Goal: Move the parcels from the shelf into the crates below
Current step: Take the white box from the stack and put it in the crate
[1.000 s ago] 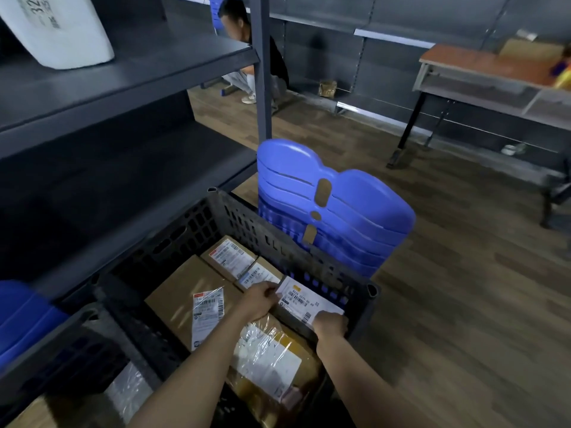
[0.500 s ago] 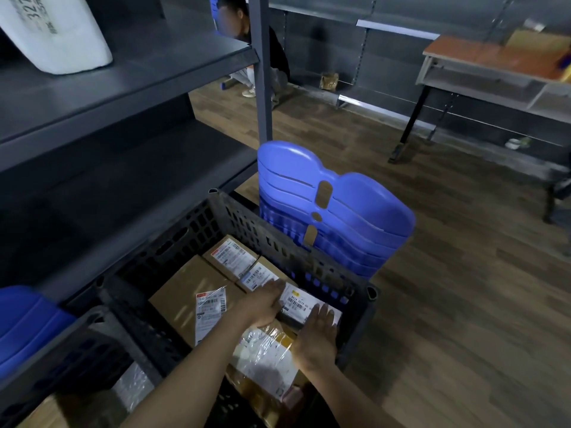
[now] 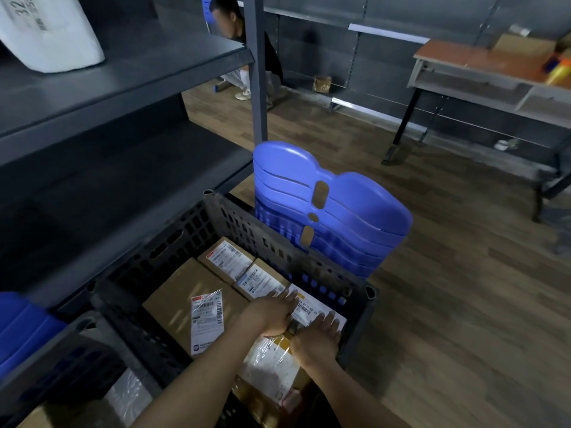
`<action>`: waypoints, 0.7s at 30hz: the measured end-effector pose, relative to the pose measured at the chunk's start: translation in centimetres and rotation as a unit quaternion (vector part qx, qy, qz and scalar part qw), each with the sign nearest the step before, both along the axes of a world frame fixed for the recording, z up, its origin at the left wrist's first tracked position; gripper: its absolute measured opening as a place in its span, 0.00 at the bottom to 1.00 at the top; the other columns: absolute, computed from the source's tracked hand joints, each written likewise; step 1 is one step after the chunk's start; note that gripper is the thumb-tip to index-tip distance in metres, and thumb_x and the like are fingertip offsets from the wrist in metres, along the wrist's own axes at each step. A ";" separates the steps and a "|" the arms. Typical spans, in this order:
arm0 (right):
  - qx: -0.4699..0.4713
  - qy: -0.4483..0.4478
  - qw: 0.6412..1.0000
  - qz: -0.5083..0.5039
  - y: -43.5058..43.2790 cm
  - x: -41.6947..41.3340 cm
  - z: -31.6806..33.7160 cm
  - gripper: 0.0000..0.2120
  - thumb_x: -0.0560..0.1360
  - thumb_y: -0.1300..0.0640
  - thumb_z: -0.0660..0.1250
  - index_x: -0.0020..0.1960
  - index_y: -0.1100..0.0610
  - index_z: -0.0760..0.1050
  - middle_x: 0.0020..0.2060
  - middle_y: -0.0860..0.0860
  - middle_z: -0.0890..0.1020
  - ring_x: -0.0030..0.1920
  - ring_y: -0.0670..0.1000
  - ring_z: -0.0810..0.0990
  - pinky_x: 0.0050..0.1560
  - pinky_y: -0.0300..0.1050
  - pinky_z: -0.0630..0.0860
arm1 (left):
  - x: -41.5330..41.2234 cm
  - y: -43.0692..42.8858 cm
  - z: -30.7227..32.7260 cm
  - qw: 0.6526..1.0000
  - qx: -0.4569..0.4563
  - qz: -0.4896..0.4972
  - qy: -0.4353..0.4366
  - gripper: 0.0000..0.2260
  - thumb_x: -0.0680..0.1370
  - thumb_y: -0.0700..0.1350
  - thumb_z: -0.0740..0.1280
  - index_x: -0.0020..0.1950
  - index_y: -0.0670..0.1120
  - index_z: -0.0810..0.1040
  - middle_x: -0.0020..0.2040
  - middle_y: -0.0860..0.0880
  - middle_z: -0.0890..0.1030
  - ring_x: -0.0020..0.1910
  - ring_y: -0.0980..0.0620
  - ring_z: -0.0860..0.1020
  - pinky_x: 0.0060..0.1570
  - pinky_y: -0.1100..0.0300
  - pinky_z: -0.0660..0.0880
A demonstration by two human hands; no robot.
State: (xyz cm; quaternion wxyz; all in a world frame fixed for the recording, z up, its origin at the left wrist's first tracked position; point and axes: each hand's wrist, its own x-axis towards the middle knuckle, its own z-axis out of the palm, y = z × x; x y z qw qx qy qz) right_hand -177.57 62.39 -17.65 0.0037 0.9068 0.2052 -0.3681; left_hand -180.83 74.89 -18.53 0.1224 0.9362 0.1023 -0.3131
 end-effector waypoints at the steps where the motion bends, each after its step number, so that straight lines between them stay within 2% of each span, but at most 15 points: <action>1: 0.002 0.003 1.000 -0.015 0.0 0.0 -0.1 0.32 0.82 0.49 0.46 0.76 0.68 0.38 0.75 0.65 0.39 0.76 0.62 0.40 0.76 0.54 0.43 | 0.1 -0.2 0.1 1.000 0.002 -0.005 0.005 0.25 0.84 0.49 0.49 0.80 0.47 0.47 0.80 0.52 0.44 0.79 0.48 0.44 0.76 0.46 0.52; 4: 0.010 0.000 0.999 -0.035 0.1 -0.1 -0.5 0.34 0.82 0.47 0.47 0.76 0.68 0.38 0.75 0.65 0.39 0.76 0.62 0.40 0.75 0.53 0.43 | 0.3 -0.4 0.5 1.000 0.012 -0.021 0.006 0.25 0.84 0.49 0.50 0.80 0.46 0.47 0.80 0.51 0.44 0.79 0.48 0.44 0.76 0.47 0.51; 8: 0.014 -0.008 1.000 -0.009 -0.1 -0.1 -0.8 0.35 0.82 0.46 0.48 0.76 0.68 0.38 0.75 0.65 0.39 0.76 0.63 0.39 0.75 0.54 0.43 | 0.1 -0.6 0.4 0.999 0.027 -0.026 -0.011 0.25 0.84 0.48 0.51 0.80 0.46 0.48 0.80 0.50 0.45 0.79 0.48 0.45 0.76 0.47 0.52; 13: 0.078 -0.051 0.993 0.068 -0.3 0.0 -0.1 0.29 0.82 0.51 0.46 0.77 0.65 0.45 0.76 0.63 0.43 0.77 0.62 0.41 0.76 0.55 0.44 | -1.1 -0.8 2.1 0.996 0.017 0.026 -0.086 0.27 0.84 0.49 0.52 0.80 0.43 0.46 0.80 0.47 0.46 0.79 0.50 0.46 0.76 0.55 0.44; 16: 0.102 -0.084 0.983 0.125 -0.6 -0.2 1.6 0.27 0.81 0.52 0.48 0.77 0.62 0.51 0.77 0.61 0.46 0.77 0.61 0.42 0.76 0.56 0.46 | -2.3 -1.1 3.9 0.995 0.016 0.045 -0.092 0.27 0.83 0.50 0.53 0.79 0.44 0.50 0.80 0.46 0.49 0.79 0.49 0.48 0.76 0.53 0.46; 18: 0.111 -0.071 0.983 0.124 -0.7 -0.4 3.7 0.28 0.82 0.50 0.49 0.78 0.62 0.49 0.77 0.60 0.45 0.77 0.60 0.42 0.76 0.54 0.46 | -3.4 -1.4 5.6 0.995 0.014 0.061 -0.082 0.27 0.83 0.51 0.54 0.79 0.43 0.52 0.80 0.45 0.50 0.79 0.47 0.49 0.76 0.52 0.48; 21: 0.124 -0.053 0.983 0.125 -0.9 -1.1 6.9 0.32 0.82 0.44 0.48 0.78 0.61 0.45 0.77 0.59 0.46 0.77 0.58 0.42 0.76 0.52 0.43 | -5.3 -1.9 9.0 0.992 0.002 0.100 -0.076 0.28 0.83 0.50 0.55 0.79 0.43 0.48 0.80 0.45 0.49 0.79 0.47 0.49 0.76 0.52 0.48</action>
